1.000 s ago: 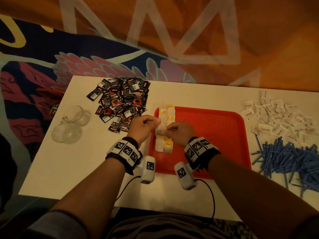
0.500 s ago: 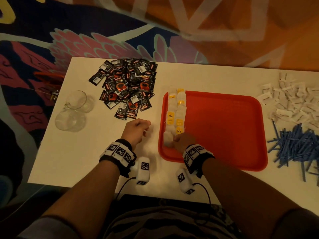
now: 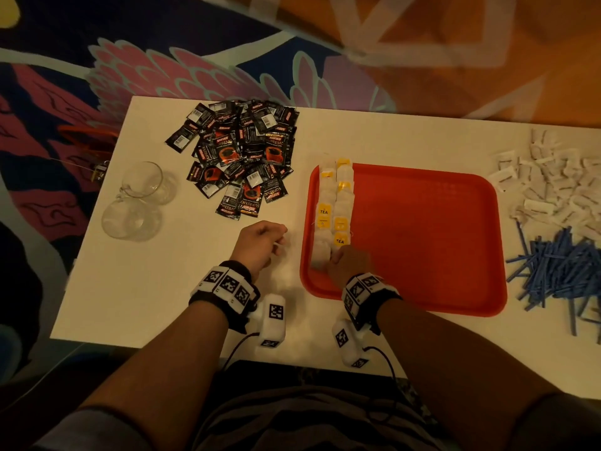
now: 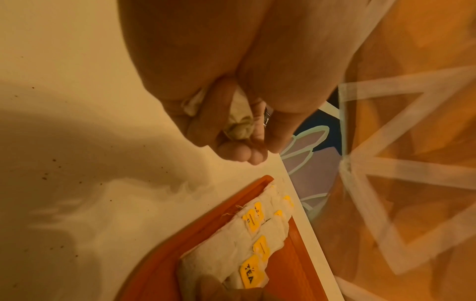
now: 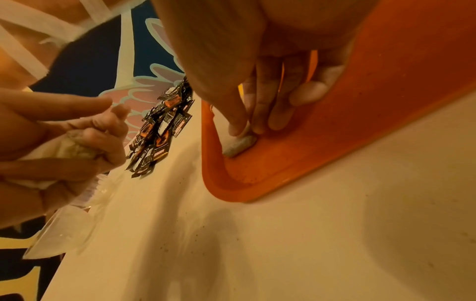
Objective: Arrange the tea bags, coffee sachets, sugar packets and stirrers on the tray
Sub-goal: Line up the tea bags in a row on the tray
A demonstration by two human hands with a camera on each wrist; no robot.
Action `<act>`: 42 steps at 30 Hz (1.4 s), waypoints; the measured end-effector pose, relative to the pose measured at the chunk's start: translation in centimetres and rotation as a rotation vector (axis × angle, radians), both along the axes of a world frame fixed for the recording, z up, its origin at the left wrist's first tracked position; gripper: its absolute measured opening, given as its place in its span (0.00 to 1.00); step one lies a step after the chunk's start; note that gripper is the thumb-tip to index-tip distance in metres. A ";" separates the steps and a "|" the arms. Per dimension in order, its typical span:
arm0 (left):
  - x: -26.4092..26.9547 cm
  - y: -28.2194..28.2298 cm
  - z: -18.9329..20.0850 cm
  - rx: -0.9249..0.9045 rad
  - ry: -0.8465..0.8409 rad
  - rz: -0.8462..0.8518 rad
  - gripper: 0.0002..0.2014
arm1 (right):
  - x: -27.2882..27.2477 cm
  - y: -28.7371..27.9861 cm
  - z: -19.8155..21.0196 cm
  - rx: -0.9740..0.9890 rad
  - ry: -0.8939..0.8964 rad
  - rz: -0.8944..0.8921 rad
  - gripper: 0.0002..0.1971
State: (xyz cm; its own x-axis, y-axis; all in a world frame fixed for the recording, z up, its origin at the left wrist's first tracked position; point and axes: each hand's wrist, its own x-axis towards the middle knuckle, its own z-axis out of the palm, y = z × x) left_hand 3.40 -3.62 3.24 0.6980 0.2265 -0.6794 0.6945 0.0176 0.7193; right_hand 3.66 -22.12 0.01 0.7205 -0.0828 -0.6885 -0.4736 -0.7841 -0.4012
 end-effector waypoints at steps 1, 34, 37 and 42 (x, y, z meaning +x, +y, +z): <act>0.0 -0.1 0.0 -0.009 -0.004 0.002 0.07 | 0.0 -0.2 0.2 0.009 0.001 -0.013 0.11; 2.6 -7.9 7.4 -0.461 -0.264 -0.131 0.10 | 5.4 -4.8 12.9 0.424 -0.561 0.090 0.06; 2.6 -8.1 7.5 -0.296 -0.354 -0.124 0.02 | 5.7 -5.3 13.1 0.446 -0.551 0.057 0.06; 2.8 -8.4 8.0 -0.222 -0.366 -0.135 0.07 | 5.9 -5.6 13.4 0.486 -0.550 -0.003 0.06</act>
State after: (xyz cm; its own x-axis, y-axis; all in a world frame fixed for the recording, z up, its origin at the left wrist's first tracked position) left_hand 6.19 -12.05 11.28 0.9146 -0.0070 -0.4044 0.4020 0.1260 0.9069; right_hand 9.61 -27.67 13.39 0.9727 0.1373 -0.1874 -0.1059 -0.4557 -0.8838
